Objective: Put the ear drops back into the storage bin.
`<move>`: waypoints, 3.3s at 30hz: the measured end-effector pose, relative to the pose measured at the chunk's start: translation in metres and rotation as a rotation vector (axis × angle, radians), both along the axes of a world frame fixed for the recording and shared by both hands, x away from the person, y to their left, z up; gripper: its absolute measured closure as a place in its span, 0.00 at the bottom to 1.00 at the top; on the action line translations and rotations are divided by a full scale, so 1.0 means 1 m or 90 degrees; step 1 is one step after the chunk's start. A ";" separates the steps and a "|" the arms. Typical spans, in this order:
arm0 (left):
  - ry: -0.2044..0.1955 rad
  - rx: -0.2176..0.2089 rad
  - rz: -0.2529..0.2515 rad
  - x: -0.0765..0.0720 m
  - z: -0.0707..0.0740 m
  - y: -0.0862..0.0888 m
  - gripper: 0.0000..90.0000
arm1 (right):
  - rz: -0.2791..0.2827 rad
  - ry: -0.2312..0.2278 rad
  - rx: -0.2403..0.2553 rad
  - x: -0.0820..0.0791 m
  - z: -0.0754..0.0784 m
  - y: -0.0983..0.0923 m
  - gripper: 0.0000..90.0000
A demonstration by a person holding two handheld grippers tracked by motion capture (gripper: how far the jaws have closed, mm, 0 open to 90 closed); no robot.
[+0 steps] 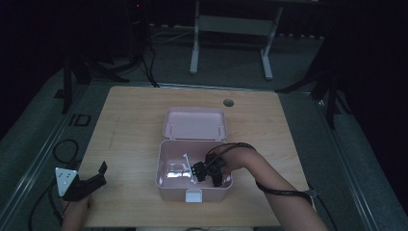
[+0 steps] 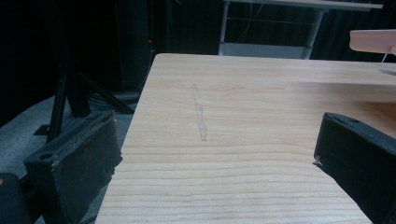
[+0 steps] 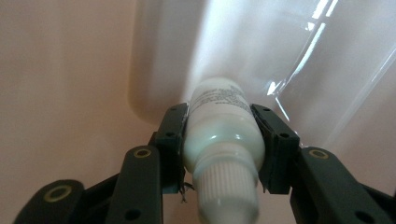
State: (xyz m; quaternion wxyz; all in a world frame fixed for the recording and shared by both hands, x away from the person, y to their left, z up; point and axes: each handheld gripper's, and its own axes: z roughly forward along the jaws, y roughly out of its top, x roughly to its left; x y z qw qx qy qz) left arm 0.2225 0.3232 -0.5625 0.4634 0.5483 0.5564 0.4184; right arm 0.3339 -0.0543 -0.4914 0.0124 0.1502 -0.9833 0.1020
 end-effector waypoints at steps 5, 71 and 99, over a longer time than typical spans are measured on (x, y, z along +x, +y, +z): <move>0.000 -0.001 0.000 0.000 0.000 0.000 0.01 | -0.006 0.004 0.004 0.000 0.001 0.000 0.63; 0.002 -0.001 0.002 0.000 0.000 0.000 0.01 | -0.229 -0.096 0.248 0.021 0.102 -0.108 0.16; -0.001 -0.002 0.001 0.000 0.000 0.000 0.01 | -0.441 -0.160 0.399 0.033 -0.007 -0.183 0.15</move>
